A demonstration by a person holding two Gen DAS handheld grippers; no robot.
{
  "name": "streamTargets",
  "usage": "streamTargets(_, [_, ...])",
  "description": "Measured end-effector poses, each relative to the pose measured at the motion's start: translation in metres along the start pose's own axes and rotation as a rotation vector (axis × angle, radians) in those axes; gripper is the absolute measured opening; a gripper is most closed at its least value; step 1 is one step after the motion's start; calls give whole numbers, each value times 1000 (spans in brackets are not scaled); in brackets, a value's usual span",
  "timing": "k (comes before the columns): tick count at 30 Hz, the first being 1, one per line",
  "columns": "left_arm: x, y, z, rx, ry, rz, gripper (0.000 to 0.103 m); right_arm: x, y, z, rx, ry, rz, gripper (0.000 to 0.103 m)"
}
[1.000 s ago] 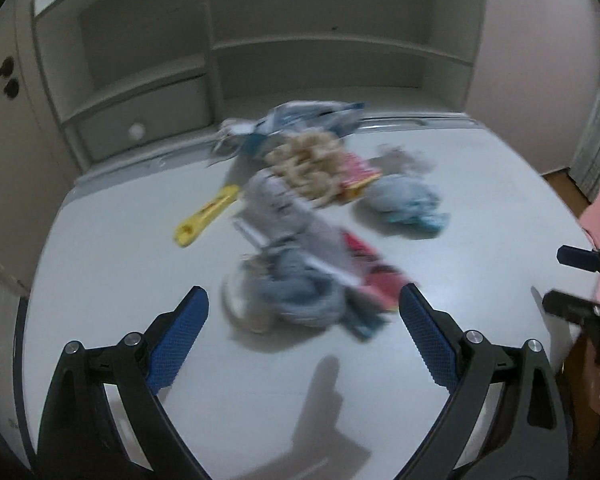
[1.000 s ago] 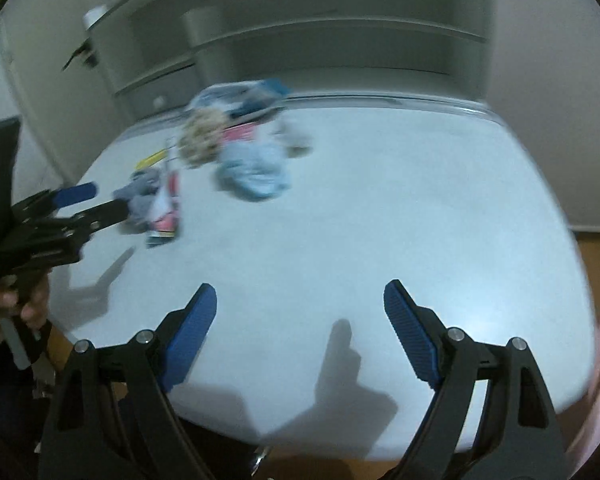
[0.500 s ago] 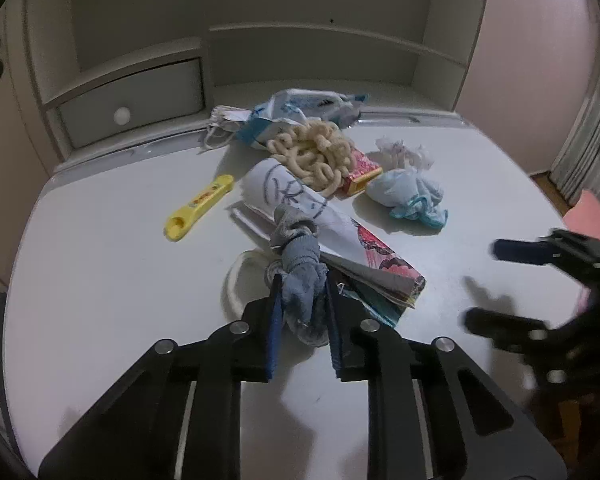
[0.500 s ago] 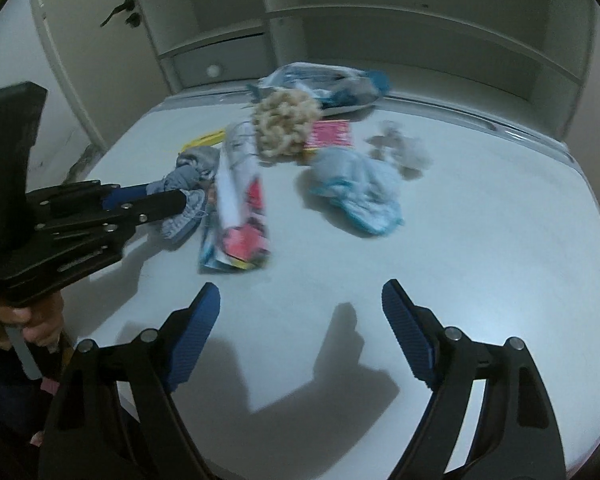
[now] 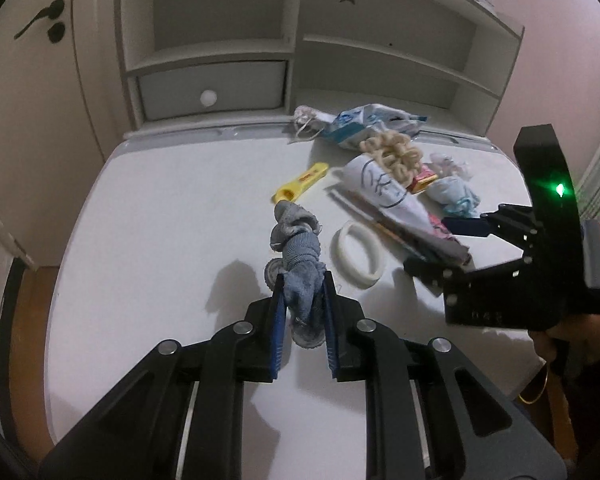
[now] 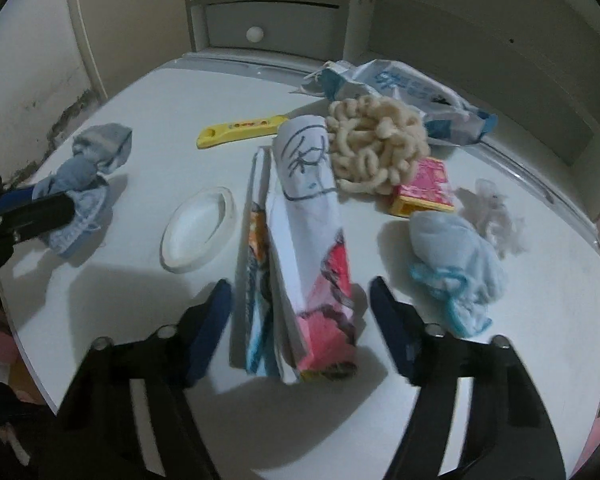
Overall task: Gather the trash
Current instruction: 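Grasp the white-red rolled paper with the right tool, then carry the grey sock and rolled paper over the black trash bin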
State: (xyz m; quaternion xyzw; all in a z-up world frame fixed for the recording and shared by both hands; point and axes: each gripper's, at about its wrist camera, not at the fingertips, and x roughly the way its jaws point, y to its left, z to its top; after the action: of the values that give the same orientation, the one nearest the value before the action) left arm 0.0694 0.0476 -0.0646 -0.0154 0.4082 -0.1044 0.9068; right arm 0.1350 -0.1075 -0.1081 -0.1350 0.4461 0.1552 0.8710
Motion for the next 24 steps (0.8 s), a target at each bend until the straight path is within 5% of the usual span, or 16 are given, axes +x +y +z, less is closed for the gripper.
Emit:
streamTargets(3, [1, 1, -2, -2, 1, 5, 16, 0, 1, 6, 11, -5, 7, 39])
streamTargets(4, [1, 0, -2, -1, -1, 6, 16, -4, 2, 6, 13, -15, 14, 22])
streamTargets(8, [0, -10, -2, 18, -6, -8, 16, -19, -3, 3, 42, -40, 27, 13])
streamTargets(17, [4, -74, 3, 118, -24, -99, 16, -85, -43, -48, 170, -126, -4, 13])
streamTargets(24, [13, -179, 5, 270, -16, -234, 16, -145, -120, -134, 373, -159, -131, 13])
